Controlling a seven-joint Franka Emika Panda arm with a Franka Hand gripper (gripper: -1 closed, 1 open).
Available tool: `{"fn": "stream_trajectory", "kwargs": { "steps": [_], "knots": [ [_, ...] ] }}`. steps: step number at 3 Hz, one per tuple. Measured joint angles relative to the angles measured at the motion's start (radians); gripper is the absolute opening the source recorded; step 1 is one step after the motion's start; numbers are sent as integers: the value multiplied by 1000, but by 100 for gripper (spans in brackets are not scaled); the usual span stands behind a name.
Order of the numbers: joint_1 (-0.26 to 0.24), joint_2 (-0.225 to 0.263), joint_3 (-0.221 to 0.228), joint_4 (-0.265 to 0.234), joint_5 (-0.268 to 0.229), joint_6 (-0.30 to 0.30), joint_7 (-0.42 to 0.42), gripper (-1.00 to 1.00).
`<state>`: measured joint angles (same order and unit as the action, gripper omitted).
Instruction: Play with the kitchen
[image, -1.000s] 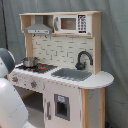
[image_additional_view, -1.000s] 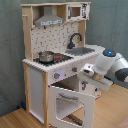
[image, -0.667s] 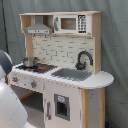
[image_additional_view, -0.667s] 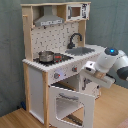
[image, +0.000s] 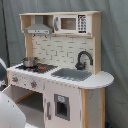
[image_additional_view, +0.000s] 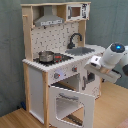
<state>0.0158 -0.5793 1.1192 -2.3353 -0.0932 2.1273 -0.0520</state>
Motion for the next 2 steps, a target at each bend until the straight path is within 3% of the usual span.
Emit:
{"fn": "stream_trajectory", "kwargs": {
  "steps": [2],
  "knots": [
    [57, -135, -52, 6, -29, -165, -39, 100]
  ]
}}
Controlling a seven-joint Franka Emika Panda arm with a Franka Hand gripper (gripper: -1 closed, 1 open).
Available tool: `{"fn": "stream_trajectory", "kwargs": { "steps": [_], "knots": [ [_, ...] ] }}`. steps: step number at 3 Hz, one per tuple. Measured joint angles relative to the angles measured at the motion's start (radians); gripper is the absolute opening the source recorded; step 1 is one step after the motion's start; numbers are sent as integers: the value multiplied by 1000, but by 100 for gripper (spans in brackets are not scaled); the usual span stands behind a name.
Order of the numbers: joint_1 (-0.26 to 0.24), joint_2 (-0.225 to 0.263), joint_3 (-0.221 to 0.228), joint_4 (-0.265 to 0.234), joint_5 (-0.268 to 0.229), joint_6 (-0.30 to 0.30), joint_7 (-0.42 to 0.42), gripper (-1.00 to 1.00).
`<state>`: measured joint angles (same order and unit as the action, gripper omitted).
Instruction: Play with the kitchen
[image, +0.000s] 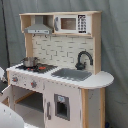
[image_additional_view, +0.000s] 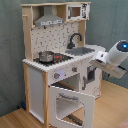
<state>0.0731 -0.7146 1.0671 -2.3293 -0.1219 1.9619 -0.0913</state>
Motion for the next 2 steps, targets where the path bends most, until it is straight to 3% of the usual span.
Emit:
{"fn": "stream_trajectory", "kwargs": {
  "steps": [1, 2],
  "knots": [
    [-1, -72, 6, 12, -39, -82, -26, 100],
    [-12, -122, 37, 25, -117, -146, -41, 100]
  ]
}}
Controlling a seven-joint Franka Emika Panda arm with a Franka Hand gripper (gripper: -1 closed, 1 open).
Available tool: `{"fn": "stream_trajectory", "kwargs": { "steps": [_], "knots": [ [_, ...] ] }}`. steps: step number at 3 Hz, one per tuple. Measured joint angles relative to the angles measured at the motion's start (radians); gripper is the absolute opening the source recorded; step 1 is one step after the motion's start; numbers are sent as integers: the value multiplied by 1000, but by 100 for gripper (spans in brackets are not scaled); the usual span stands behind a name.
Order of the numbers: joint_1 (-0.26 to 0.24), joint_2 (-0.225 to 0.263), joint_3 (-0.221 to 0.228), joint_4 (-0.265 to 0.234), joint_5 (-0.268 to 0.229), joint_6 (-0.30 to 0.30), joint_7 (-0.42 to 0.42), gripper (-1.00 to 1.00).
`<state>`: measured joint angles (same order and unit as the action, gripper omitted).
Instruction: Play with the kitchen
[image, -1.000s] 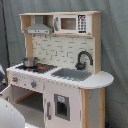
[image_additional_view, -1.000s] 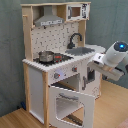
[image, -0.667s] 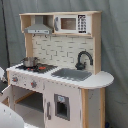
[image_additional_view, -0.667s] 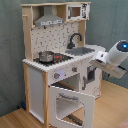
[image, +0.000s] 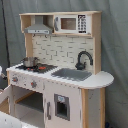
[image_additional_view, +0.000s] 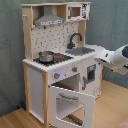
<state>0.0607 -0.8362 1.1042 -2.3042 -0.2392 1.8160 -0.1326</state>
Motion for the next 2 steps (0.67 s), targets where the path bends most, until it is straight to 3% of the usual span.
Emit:
{"fn": "stream_trajectory", "kwargs": {
  "steps": [2],
  "knots": [
    [-55, -8, 99, 50, -182, -61, -1, 100]
  ]
}}
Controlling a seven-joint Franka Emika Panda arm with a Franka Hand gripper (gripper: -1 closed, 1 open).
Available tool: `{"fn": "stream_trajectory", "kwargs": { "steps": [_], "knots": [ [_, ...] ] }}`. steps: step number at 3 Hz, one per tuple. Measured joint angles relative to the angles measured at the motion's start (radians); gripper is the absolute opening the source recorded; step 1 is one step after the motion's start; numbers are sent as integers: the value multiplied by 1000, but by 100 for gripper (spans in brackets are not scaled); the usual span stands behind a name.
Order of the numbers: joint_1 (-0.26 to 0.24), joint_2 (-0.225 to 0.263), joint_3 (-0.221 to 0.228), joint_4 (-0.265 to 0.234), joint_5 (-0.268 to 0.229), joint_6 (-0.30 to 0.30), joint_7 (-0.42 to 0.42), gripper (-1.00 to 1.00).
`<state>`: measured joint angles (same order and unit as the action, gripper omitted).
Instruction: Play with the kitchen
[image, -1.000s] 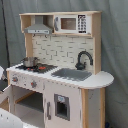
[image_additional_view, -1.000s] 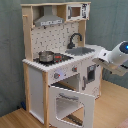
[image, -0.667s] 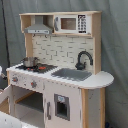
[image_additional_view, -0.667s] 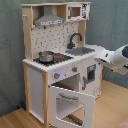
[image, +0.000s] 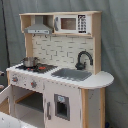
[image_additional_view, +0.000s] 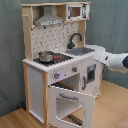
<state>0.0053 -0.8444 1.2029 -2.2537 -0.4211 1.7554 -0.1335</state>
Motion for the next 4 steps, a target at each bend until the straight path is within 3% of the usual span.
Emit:
{"fn": "stream_trajectory", "kwargs": {
  "steps": [2, 4],
  "knots": [
    [-94, -1, 119, 79, -179, -46, -15, 100],
    [-159, -2, 192, 86, -369, -39, -15, 100]
  ]
}}
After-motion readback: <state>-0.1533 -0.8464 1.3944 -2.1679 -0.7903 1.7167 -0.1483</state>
